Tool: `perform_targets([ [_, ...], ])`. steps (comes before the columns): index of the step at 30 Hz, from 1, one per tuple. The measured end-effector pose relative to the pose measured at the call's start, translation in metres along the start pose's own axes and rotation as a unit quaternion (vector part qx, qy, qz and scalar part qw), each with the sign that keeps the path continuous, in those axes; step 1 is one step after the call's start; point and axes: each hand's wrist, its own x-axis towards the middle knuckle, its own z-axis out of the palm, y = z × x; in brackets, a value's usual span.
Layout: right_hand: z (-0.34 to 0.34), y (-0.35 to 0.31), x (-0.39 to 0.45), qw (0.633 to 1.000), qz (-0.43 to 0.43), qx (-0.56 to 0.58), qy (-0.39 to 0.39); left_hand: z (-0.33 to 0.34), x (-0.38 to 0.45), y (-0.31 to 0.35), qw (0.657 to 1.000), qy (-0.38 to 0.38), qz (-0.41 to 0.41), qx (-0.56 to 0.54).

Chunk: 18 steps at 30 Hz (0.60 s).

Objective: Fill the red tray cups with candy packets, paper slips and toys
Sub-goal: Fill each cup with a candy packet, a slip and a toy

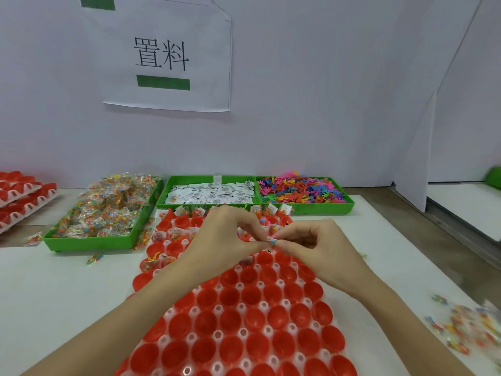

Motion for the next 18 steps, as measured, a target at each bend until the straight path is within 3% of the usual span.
perform_targets([
  [9,0.014,0.003,-0.001,0.993,-0.047,-0.105,0.002,0.001,0.003,-0.006,0.995,-0.066,-0.049,0.056],
  [18,0.019,0.004,0.000,0.984,-0.037,-0.175,-0.004,0.005,0.003,-0.008,0.982,-0.108,-0.034,0.153],
])
